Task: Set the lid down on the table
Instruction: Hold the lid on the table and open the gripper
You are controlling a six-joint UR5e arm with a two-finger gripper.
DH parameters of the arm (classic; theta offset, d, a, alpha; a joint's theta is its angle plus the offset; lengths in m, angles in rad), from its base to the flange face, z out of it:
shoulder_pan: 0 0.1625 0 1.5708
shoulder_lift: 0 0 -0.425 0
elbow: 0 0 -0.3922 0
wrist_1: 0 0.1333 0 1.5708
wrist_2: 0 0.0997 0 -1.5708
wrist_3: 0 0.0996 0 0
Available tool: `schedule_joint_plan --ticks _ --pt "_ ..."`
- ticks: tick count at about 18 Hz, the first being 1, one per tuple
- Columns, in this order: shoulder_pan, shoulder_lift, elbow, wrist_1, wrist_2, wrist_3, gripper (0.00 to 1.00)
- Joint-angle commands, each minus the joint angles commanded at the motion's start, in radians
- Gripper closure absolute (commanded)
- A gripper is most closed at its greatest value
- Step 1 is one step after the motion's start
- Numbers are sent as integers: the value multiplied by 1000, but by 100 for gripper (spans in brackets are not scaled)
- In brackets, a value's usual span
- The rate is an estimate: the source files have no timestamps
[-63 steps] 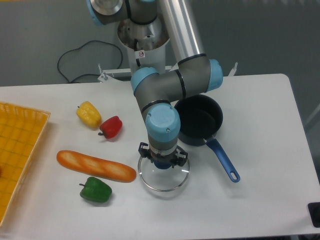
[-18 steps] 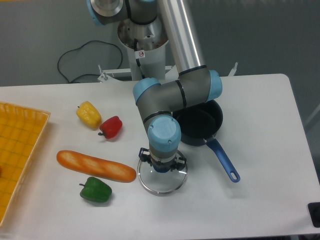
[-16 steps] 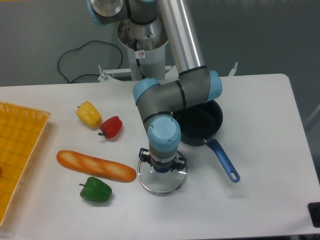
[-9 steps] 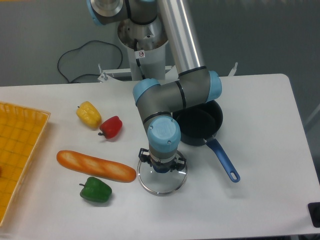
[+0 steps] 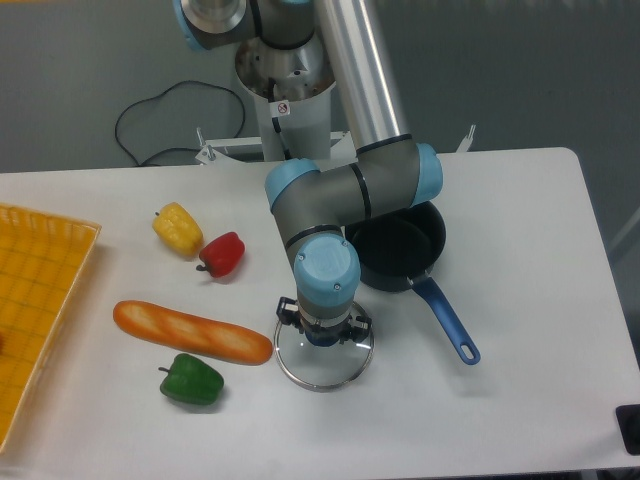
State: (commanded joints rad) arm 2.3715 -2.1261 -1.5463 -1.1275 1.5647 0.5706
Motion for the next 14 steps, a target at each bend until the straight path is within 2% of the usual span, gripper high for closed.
schedule_joint_plan --ticks 14 --pt "0 0 -2 2 0 2 44"
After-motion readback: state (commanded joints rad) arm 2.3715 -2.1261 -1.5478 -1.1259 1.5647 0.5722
